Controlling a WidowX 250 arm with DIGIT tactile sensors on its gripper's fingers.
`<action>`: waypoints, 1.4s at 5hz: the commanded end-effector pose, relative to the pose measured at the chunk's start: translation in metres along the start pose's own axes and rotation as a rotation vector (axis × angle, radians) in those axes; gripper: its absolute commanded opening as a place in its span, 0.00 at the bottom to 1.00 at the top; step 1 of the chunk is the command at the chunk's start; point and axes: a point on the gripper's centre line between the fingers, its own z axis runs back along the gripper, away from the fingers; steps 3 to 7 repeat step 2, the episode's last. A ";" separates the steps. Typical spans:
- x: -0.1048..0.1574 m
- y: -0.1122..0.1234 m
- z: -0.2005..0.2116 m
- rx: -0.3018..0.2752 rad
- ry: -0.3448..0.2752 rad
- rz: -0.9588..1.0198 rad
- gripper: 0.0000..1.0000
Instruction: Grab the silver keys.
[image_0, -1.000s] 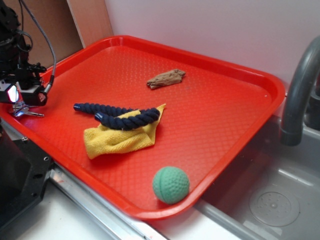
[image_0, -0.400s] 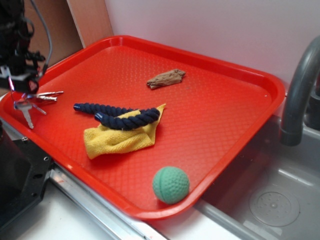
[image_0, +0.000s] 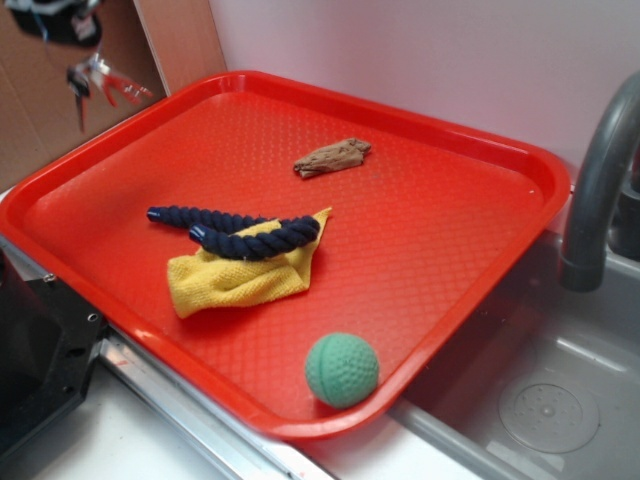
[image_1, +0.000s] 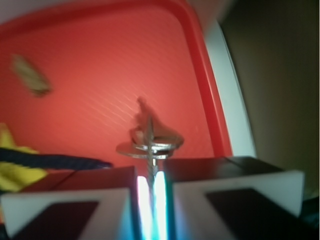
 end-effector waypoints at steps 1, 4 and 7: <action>0.013 -0.027 0.069 0.050 -0.044 -0.204 0.00; 0.012 -0.028 0.061 0.022 -0.014 -0.183 0.00; 0.012 -0.028 0.061 0.022 -0.014 -0.183 0.00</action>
